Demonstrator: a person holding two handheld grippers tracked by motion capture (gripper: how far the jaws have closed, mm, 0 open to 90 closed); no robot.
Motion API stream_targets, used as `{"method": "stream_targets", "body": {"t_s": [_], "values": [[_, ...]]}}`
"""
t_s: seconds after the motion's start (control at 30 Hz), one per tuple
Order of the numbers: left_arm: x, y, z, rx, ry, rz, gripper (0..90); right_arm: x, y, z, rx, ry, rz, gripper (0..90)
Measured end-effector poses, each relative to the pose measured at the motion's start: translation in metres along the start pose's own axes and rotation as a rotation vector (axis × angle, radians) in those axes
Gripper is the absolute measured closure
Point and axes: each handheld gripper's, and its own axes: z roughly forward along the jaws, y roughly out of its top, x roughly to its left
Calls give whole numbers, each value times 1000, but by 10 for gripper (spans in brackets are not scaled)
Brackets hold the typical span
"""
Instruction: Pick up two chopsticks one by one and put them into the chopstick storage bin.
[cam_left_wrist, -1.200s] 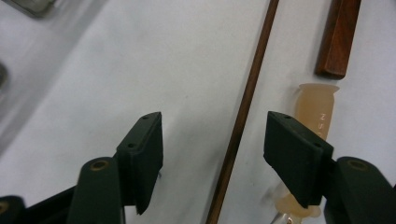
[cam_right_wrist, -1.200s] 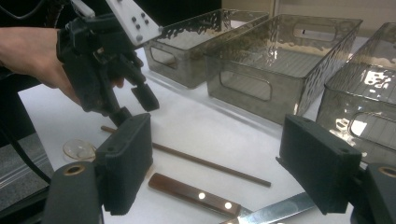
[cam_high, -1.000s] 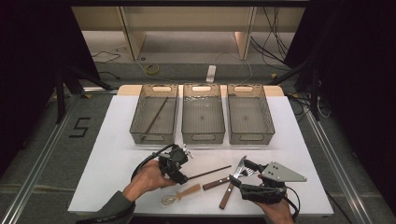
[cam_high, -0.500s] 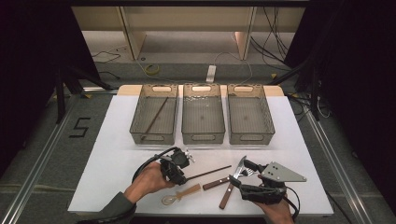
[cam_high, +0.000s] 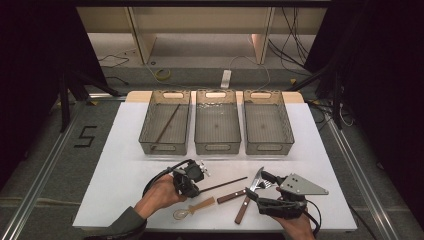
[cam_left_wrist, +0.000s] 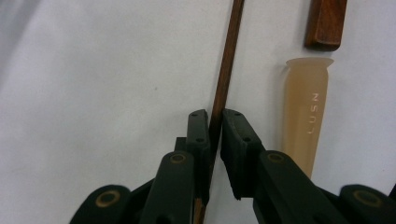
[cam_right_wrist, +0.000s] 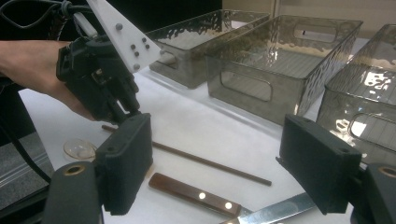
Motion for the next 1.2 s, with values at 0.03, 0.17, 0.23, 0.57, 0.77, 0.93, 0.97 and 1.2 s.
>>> {"method": "stream_targets", "body": {"t_s": [0.03,0.17,0.23,0.57,0.77,0.93,0.97,1.2], "values": [[0,0,0,-2,1,2,805,0,0,0,1,0,0,261],[-1,0,0,1,5,22,822,0,0,0,2,-1,0,261],[-2,0,0,-3,8,29,833,0,0,0,-1,-1,1,261],[0,-1,0,-22,-6,26,844,-1,0,1,-2,0,6,261],[4,0,-6,-40,-11,20,845,-2,0,0,-2,-2,8,261],[9,-1,-17,-76,-14,-11,845,-1,0,0,0,0,7,261],[10,-1,-20,-82,-16,-12,845,-1,0,0,0,0,6,261],[18,-3,-35,-132,-17,-37,845,-1,0,0,0,0,7,261]]}}
